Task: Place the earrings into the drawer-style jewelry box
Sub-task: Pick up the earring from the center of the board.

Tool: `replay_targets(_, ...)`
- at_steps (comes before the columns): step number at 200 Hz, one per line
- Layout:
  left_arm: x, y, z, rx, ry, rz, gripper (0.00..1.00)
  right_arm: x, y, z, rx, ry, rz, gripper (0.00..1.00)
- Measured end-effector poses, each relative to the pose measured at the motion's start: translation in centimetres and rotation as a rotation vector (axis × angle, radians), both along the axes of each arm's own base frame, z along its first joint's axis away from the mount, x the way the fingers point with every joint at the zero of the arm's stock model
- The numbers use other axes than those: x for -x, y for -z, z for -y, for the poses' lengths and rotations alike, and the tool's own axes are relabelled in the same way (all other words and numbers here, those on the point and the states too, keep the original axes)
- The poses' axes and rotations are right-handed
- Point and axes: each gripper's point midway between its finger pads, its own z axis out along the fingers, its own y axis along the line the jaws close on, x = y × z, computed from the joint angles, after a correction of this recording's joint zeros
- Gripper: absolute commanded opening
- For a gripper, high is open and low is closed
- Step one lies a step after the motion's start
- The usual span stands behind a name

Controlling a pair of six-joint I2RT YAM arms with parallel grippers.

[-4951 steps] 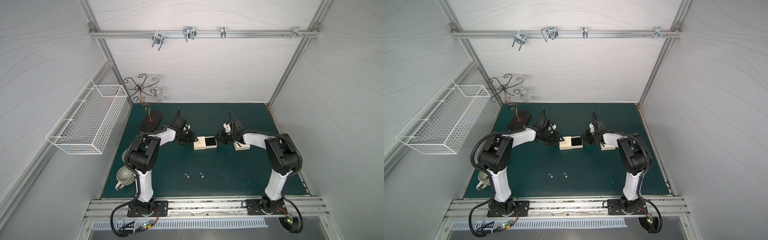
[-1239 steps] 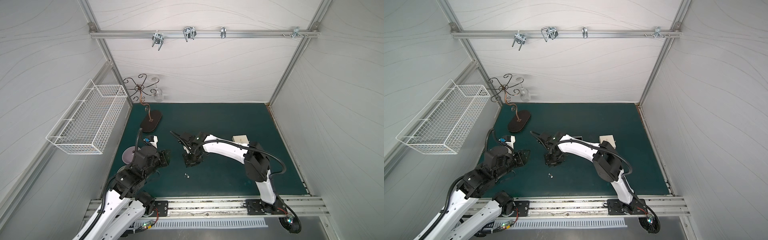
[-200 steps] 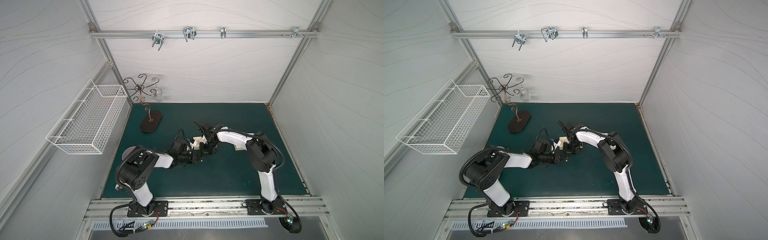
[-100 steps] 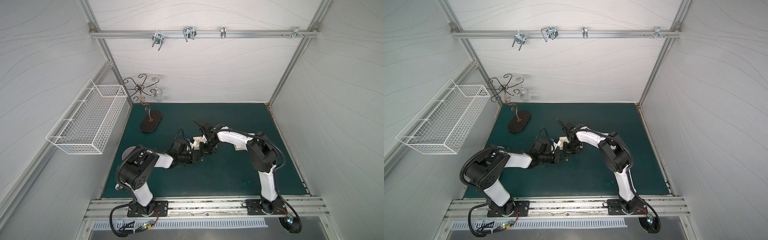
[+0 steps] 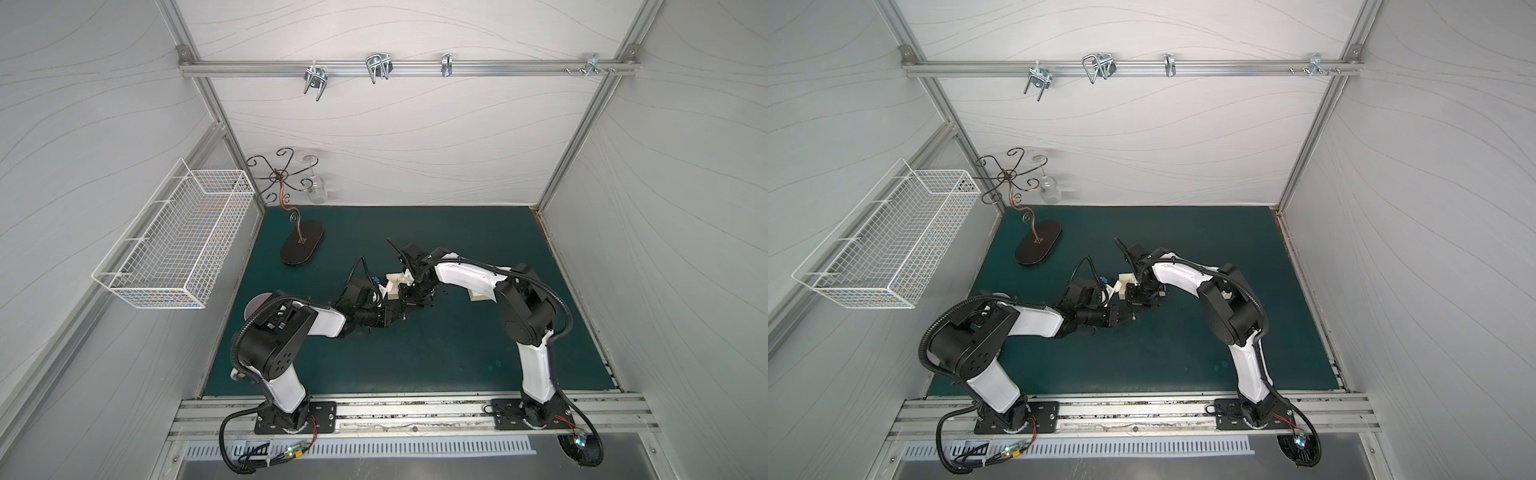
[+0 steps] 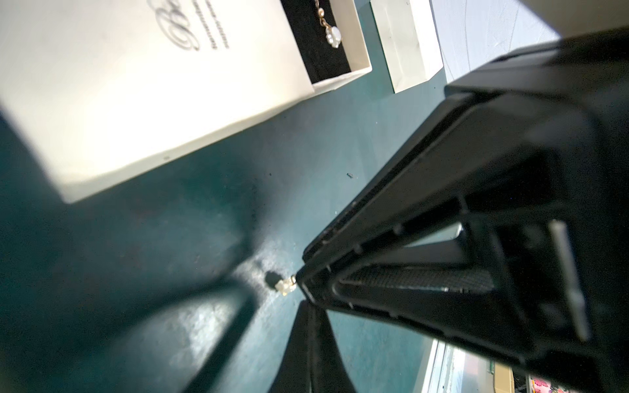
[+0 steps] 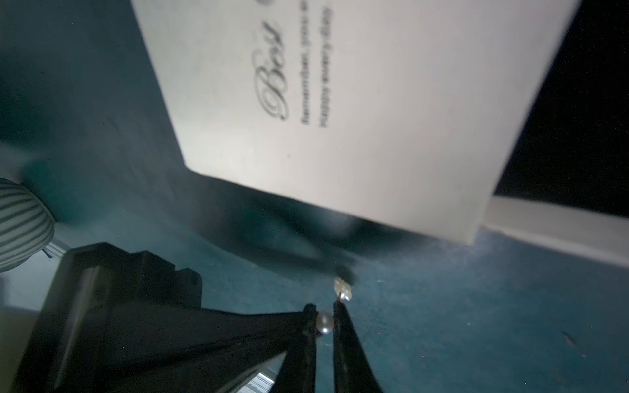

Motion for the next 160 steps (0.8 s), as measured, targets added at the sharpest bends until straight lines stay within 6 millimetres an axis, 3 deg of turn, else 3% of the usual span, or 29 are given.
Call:
replay_targets(96, -0.2, -1.0, -0.6, 0.022, -0.024, 0.029, 0.00, -0.2, -0.7, -0.2, -0.034, 0.004, 0.008, 0.13)
replay_targets(133, -0.3, -1.4, -0.8, 0.023, -0.030, 0.034, 0.00, -0.3, -1.1, 0.0, -0.043, 0.008, 0.011, 0.26)
replay_targets(160, -0.3, -1.3, -0.9, 0.019, -0.032, 0.028, 0.00, -0.2, -1.4, 0.5, -0.056, 0.017, 0.010, 0.28)
